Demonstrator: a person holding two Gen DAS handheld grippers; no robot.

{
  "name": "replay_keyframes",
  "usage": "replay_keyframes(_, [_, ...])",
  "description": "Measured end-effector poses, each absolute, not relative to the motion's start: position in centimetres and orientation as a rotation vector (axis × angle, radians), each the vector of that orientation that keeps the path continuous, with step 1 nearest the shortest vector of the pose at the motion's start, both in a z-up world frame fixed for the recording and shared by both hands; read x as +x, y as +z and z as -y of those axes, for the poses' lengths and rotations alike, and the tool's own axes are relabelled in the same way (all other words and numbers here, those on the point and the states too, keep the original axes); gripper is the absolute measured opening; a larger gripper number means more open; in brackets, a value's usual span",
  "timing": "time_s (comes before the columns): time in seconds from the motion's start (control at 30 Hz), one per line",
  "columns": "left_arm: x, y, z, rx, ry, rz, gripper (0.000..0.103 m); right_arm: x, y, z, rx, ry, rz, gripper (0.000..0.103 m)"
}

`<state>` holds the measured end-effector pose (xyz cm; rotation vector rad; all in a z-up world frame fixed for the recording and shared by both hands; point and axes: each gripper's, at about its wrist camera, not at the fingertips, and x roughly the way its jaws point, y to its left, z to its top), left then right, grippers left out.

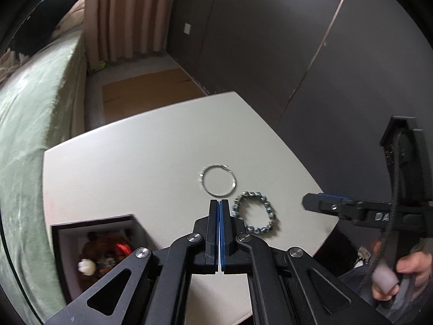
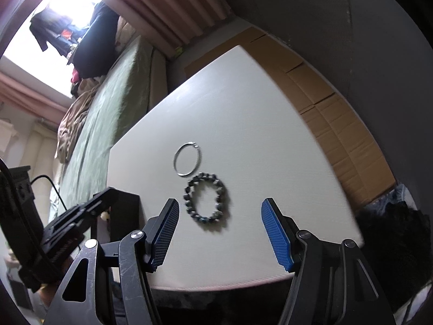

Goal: Organize jewelry
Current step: 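Grasp the green bead bracelet with the left tool and lift it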

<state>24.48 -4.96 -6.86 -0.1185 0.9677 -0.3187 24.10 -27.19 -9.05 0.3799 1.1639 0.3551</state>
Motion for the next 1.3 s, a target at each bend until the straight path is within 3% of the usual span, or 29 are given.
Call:
replay_keyframes(0.3, [25.3,-8.4,5.3,-0.14,-0.361,-1.042,0.0,24.4,-8.8,25.8,0.382,0.334,-1.164,0.064])
replay_keyframes(0.4, [25.6,-8.8,5.8,-0.136,-0.355,-1.06,0.005,24.0,-8.7,26.7,0.404,0.323,-1.16,0.064])
replay_keyframes(0.43, [25.7,-8.9,6.1,-0.135,-0.354,-1.065,0.013,24.0,-8.8,27.2,0.412,0.317,-1.16,0.064])
replay_keyframes(0.53, [26.1,-9.1,6.7,-0.15,-0.357,-1.062,0.052,24.1,-9.0,28.8,0.436,0.284,-1.164,0.064])
replay_keyframes(0.57, [26.2,-9.2,6.8,-0.152,-0.355,-1.058,0.055,24.0,-9.0,29.3,0.446,0.277,-1.164,0.064])
replay_keyframes(0.9, [27.6,-12.2,10.5,-0.058,-0.297,-1.124,0.055,23.9,-8.9,32.5,0.482,0.264,-1.151,0.064])
replay_keyframes(1.0, [27.8,-13.1,11.5,-0.009,-0.284,-1.13,0.05,23.9,-9.1,33.1,0.492,0.255,-1.152,0.064])
replay_keyframes(1.1, [28.1,-14.1,12.0,0.016,-0.276,-1.153,0.04,24.0,-9.0,33.3,0.494,0.256,-1.153,0.064])
replay_keyframes(1.2, [28.2,-14.7,11.8,0.037,-0.252,-1.147,0.012,24.2,-8.9,32.7,0.477,0.272,-1.154,0.064])
replay_keyframes(1.3, [28.1,-14.3,11.0,-0.002,-0.272,-1.145,0.009,24.5,-9.1,31.9,0.463,0.281,-1.164,0.064])
